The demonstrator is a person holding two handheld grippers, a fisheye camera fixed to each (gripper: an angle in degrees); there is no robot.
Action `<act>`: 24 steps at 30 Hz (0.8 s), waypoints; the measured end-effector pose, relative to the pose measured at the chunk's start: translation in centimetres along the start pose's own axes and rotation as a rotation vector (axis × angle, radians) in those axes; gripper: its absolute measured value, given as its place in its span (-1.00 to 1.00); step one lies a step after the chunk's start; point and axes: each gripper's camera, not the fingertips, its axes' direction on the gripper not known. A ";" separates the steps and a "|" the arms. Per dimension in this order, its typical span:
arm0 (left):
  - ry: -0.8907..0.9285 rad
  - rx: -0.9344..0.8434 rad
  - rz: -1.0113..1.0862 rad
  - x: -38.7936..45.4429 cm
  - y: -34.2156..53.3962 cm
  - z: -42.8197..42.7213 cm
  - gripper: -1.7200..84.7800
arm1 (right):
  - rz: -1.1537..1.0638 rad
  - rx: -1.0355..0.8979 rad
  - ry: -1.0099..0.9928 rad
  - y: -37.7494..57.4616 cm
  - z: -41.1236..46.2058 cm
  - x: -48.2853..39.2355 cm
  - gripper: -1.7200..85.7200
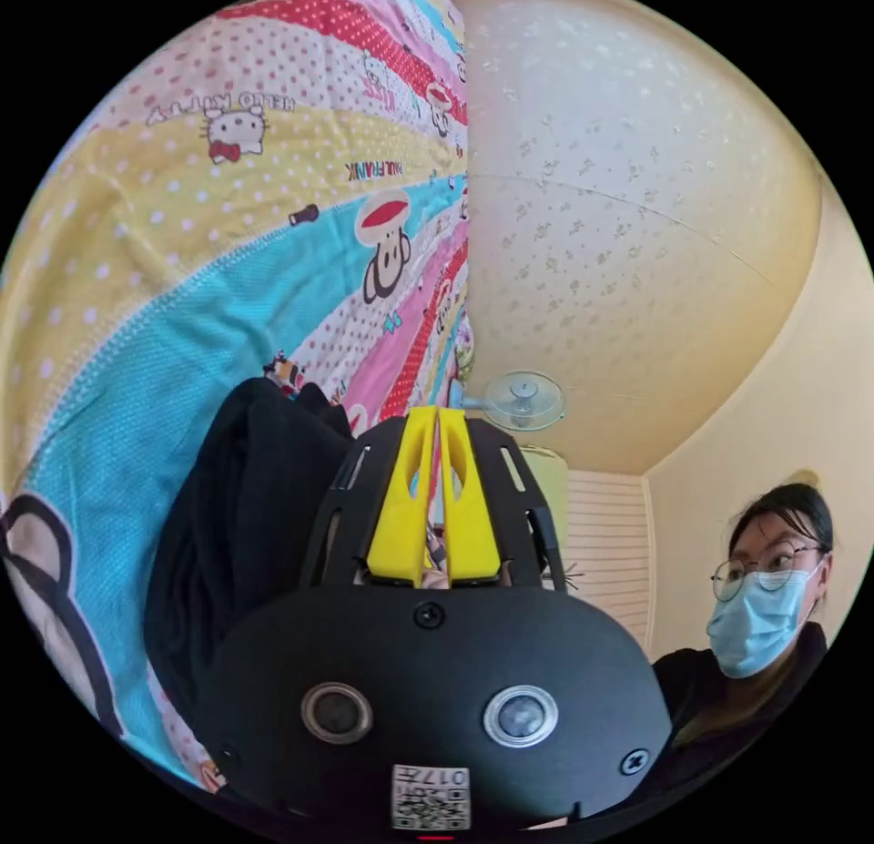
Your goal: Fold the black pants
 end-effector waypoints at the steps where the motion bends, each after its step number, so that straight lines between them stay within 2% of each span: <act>1: 0.025 -0.021 0.022 0.3 0.0 0.3 -0.96 | -0.012 -0.004 -0.006 0.5 -0.3 0.0 -0.92; 3: -0.056 -0.058 0.122 2.2 0.6 -0.2 -0.93 | -0.017 -0.013 -0.051 1.8 -1.2 0.4 -0.92; 5: -0.232 -0.095 0.299 5.3 2.3 -1.6 -0.87 | -0.046 -0.017 -0.125 3.2 -2.4 0.8 -0.92; 7: -0.350 -0.119 0.422 7.2 3.9 -2.4 -0.84 | -0.154 -0.009 -0.187 4.0 -3.7 1.5 -0.91; 10: -0.527 -0.179 0.487 7.0 5.4 -1.5 -0.75 | -0.288 0.008 -0.160 2.8 -4.0 3.4 -0.88; 12: -0.550 -0.198 0.426 5.2 5.3 -0.4 -0.69 | -0.272 -0.015 -0.221 2.0 -3.6 4.6 -0.85; 14: -0.451 -0.182 0.361 3.9 4.6 0.1 -0.67 | -0.257 -0.047 -0.355 2.6 -3.4 4.6 -0.81; 15: -0.436 -0.172 0.366 4.0 4.4 0.2 -0.66 | -0.306 -0.101 -0.403 3.4 -3.4 3.5 -0.79; 17: -0.492 -0.195 0.387 4.7 3.3 1.5 -0.63 | -0.419 -0.143 -0.371 5.1 -4.2 1.4 -0.78; 18: -0.524 -0.227 0.377 4.7 2.8 2.1 -0.62 | -0.528 -0.150 -0.269 6.4 -4.9 -0.2 -0.77; 20: -0.572 -0.440 0.353 3.6 1.5 5.8 -0.71 | -0.750 -0.144 0.031 8.7 -5.2 -2.6 -0.76; 21: -0.548 -0.485 0.354 3.4 1.4 6.7 -0.77 | -0.884 -0.135 0.288 10.3 -4.4 -3.6 -0.76; 22: -0.511 -0.506 0.336 3.3 1.1 7.5 -0.84 | -0.982 -0.140 0.518 11.7 -3.0 -3.8 -0.76; 24: -0.529 -0.494 0.419 4.9 1.2 8.0 -0.88 | -1.111 -0.200 0.788 13.2 -0.1 -3.0 -0.76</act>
